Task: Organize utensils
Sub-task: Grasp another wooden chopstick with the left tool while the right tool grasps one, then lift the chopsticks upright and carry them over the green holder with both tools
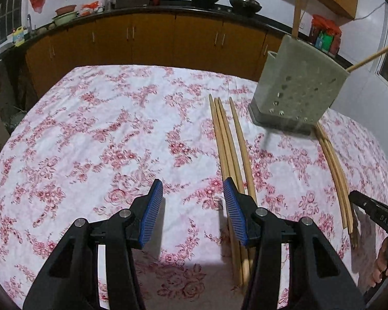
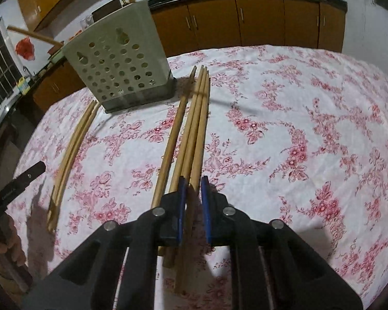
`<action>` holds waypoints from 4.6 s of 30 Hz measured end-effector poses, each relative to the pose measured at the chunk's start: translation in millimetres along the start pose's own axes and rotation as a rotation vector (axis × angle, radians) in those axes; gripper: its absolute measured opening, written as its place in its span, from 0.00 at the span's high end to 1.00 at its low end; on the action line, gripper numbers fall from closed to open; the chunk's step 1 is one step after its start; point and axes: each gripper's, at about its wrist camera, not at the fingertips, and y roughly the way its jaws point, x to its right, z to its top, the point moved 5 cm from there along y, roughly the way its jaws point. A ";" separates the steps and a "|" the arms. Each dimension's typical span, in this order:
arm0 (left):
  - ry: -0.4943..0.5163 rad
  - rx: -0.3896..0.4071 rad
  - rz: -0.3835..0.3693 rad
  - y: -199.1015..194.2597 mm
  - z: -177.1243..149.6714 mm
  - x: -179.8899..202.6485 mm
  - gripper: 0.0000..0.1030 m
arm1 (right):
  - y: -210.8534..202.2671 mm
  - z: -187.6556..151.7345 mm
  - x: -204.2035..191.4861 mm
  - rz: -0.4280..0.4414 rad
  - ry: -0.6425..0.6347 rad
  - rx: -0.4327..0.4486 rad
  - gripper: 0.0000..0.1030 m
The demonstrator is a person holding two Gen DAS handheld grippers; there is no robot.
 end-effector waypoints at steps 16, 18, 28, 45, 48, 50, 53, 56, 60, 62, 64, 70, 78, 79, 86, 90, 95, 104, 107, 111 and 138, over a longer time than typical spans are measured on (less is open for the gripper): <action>0.095 -0.045 -0.057 9.1 -16.0 26.9 0.76 | 2.5 9.2 32.2 -0.146 0.021 0.027 0.92; 0.116 -0.050 -0.031 11.4 -18.0 27.8 0.77 | 2.1 9.0 32.3 -0.146 0.018 0.027 0.92; 0.143 -0.065 0.001 19.2 -15.5 31.9 0.78 | -3.5 2.0 31.4 -0.148 -0.006 0.030 0.88; 0.056 -0.043 0.075 27.2 6.3 -25.2 0.92 | 5.7 18.5 44.7 -0.194 0.014 0.064 0.92; 0.053 -0.044 0.072 27.1 5.9 -25.9 0.92 | 4.6 16.9 49.2 -0.189 0.026 0.068 0.91; 0.046 -0.044 0.063 27.3 6.8 -27.5 0.92 | 4.3 15.8 49.4 -0.187 0.024 0.073 0.91; 0.033 -0.044 0.049 27.9 6.6 -29.1 0.92 | 3.2 15.0 50.0 -0.185 0.026 0.073 0.91; 0.027 -0.043 0.044 27.5 5.9 -29.2 0.92 | 2.2 13.9 51.0 -0.184 0.029 0.074 0.91; 0.024 -0.044 0.040 28.0 5.8 -29.8 0.92 | 0.7 11.5 50.6 -0.181 0.035 0.074 0.91; 0.023 -0.044 0.037 27.9 5.8 -30.6 0.92 | 1.4 12.1 51.4 -0.178 0.040 0.074 0.91; 0.022 -0.044 0.037 27.0 5.3 -30.5 0.92 | 1.4 11.9 51.1 -0.180 0.038 0.074 0.91; 0.073 -0.049 0.055 22.0 -0.4 -24.6 0.92 | -2.5 7.2 50.8 -0.183 0.023 0.071 0.91; 0.083 -0.051 0.062 21.1 -1.4 -25.3 0.92 | -2.8 6.6 51.1 -0.179 0.027 0.071 0.91; 0.083 -0.051 0.061 21.0 -1.5 -25.4 0.92 | -2.8 6.6 51.1 -0.178 0.029 0.071 0.91; 0.095 -0.052 0.076 19.6 -3.1 -24.6 0.92 | -2.4 6.2 49.8 -0.183 0.026 0.070 0.91; 0.110 -0.053 0.082 14.9 -8.8 -22.2 0.92 | -4.4 4.5 50.0 -0.183 0.021 0.070 0.92; 0.135 -0.059 0.085 11.1 -11.5 -20.7 0.92 | -15.4 4.5 52.4 -0.174 0.037 0.090 0.92; 0.077 0.082 0.027 -37.3 29.3 -23.2 0.93 | -78.1 37.6 48.3 -0.162 0.042 0.275 0.92; 0.045 0.166 -0.001 -62.9 53.0 -21.9 0.93 | -100.9 50.2 45.6 -0.153 0.042 0.347 0.92; 0.003 0.260 -0.040 -92.1 77.3 -17.9 0.93 | -124.7 63.1 39.9 -0.142 0.043 0.425 0.92; 0.076 0.482 -0.272 -182.6 140.8 52.0 0.93 | -238.6 142.2 -26.9 0.108 -0.034 0.705 0.92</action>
